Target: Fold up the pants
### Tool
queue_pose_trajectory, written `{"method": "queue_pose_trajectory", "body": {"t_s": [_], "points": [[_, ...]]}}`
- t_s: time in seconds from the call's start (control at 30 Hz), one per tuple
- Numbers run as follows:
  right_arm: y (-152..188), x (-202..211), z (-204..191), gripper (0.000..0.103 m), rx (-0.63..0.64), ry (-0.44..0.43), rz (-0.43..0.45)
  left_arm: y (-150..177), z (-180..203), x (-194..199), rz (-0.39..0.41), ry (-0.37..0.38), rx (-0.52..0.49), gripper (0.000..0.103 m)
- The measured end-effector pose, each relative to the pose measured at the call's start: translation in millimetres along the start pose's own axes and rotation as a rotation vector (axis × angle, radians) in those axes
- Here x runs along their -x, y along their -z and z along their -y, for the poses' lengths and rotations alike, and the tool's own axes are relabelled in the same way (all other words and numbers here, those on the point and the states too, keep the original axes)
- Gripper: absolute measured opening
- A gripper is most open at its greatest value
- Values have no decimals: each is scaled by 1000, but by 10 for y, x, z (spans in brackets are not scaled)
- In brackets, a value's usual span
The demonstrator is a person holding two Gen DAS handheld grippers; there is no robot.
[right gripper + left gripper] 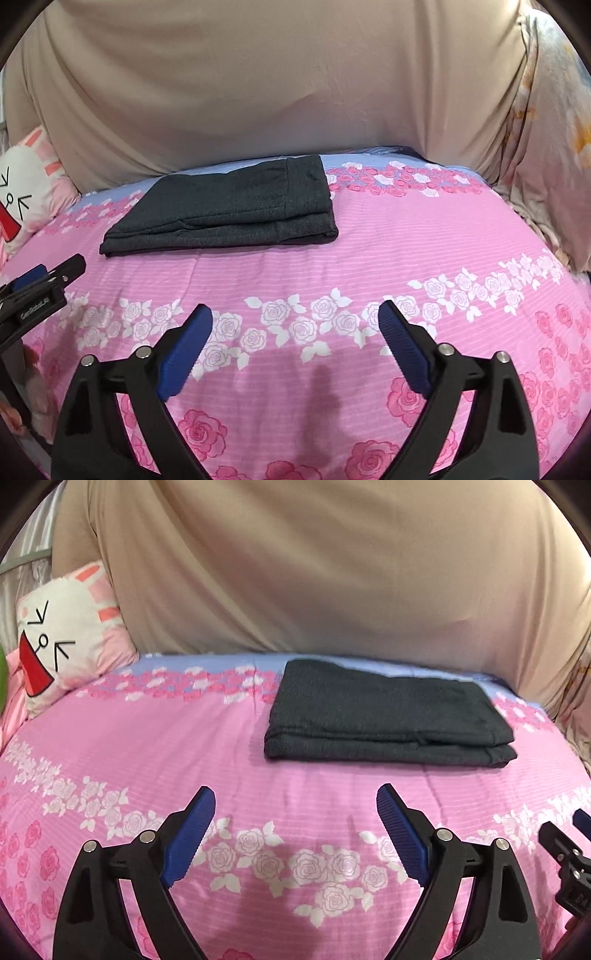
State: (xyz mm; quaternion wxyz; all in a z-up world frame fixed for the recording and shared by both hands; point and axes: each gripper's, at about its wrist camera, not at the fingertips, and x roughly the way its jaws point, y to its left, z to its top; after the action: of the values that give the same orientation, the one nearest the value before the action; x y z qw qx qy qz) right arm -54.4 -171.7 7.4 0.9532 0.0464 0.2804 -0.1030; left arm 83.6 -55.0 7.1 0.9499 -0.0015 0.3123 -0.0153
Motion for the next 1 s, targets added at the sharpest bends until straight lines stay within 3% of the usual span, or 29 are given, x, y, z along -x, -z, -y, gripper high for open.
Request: {"method": "queue_pose_trajectory", "body": {"t_s": [0.1, 0.4, 0.57, 0.8, 1.0], "points": [[3, 21, 12, 92, -3, 8, 12, -7, -34, -51, -26, -9, 22, 87], [2, 27, -22, 95, 5, 64, 10, 3, 16, 46, 19, -12, -3, 87], [-1, 31, -24, 96, 5, 56, 12, 1, 41, 49, 14, -7, -12, 87], [-5, 39, -11, 97, -2, 43, 17, 7, 76, 51, 11, -58, -20, 87], [-5, 40, -35, 97, 4, 39, 16, 7, 47, 62, 6, -24, -7, 87]]}}
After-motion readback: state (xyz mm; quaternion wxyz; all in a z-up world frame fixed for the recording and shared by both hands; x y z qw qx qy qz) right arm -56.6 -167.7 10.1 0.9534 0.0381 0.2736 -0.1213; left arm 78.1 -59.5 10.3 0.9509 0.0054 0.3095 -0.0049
